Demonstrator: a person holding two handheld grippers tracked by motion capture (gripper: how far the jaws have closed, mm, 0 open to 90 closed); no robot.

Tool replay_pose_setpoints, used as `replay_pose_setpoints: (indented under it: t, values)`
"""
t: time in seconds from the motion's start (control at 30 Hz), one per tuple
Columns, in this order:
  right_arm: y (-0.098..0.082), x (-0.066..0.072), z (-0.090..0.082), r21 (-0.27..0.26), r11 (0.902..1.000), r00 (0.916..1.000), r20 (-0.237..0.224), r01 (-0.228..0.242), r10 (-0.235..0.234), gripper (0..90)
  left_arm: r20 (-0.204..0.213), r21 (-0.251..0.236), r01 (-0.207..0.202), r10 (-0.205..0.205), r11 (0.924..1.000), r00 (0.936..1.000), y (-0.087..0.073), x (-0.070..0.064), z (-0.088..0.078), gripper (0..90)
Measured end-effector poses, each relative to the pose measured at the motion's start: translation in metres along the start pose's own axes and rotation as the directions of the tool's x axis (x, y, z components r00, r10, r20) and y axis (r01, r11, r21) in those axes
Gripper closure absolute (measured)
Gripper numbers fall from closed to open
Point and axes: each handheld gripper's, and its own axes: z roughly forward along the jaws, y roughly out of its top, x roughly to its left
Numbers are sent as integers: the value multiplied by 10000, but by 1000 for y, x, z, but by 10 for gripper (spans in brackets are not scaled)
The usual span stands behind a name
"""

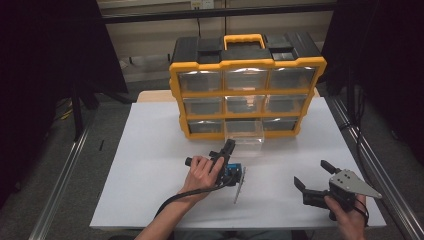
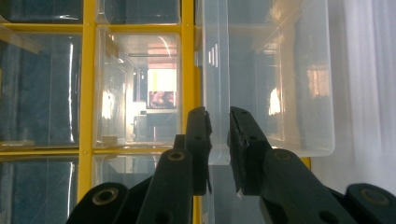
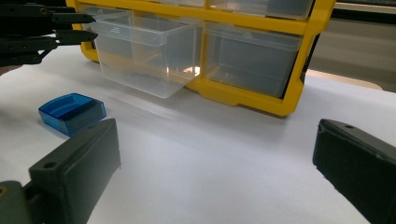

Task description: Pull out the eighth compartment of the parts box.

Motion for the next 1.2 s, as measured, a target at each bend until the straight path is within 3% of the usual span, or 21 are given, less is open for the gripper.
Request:
replay_pose_setpoints:
  t: [0.17, 0.23, 0.4, 0.5, 0.57, 0.73, 0.9, 1.0, 1.07, 1.1, 1.13, 1.17, 1.2]
  values:
    - [0, 0, 0, -17, 10000, 10000, -30, -4, 4, 6, 27, -45, 169, -169, 9998, 9999, 0, -2, 1, 790]
    - [0, 0, 1, -12, 10000, 10000, -2, 9, -9, 6, -22, -76, -31, 30, 10000, 10000, 0, -1, 0, 788]
    - [0, 0, 1, -8, 10000, 10000, 31, 23, -23, 6, -70, -177, 266, -267, 9995, 9996, 1, -2, 2, 787]
    - [0, 1, 1, 20, 10000, 10000, -8, 29, -29, 6, -70, -199, -149, 148, 9997, 9999, 1, 0, 2, 787]
    - [0, 0, 1, 9, 10000, 10000, -15, 22, -22, 6, 28, -169, 98, -98, 9998, 9999, 0, 0, 1, 787]
    - [0, 0, 1, 15, 10000, 10000, 4, -34, 34, 6, 60, -210, -1, 2, 9998, 10000, 0, 1, 1, 786]
    - [0, 0, 2, 18, 10000, 10000, -12, -3, 3, 6, 286, -252, 666, -659, 9975, 9974, -3, 1, 1, 739]
    - [0, 0, 2, 0, 10000, 10000, -1, 1, -1, 6, 399, -252, 1212, -1201, 9923, 9920, -6, 2, 2, 677]
    - [0, 0, 2, 10, 10000, 10000, 2, -12, 12, 6, 473, -65, 1808, -1803, 9835, 9825, -9, 4, 2, 606]
    - [0, 0, 2, 10, 10000, 10000, 4, -17, 17, 6, 367, -419, 2443, -2428, 9688, 9694, -9, 2, 4, 559]
    - [0, 0, 2, 14, 10000, 10000, 11, -25, 25, 6, 513, -131, 2168, -2159, 9761, 9751, -10, 7, 2, 520]
    - [0, 0, 2, 1, 10000, 10000, 24, -12, 12, 6, 656, 127, 2111, -2114, 9774, 9752, -11, 11, 0, 479]
    - [0, 0, 2, 8, 10000, 10000, 23, -23, 23, 6, 690, 182, 2293, -2300, 9732, 9707, -12, 12, -1, 437]
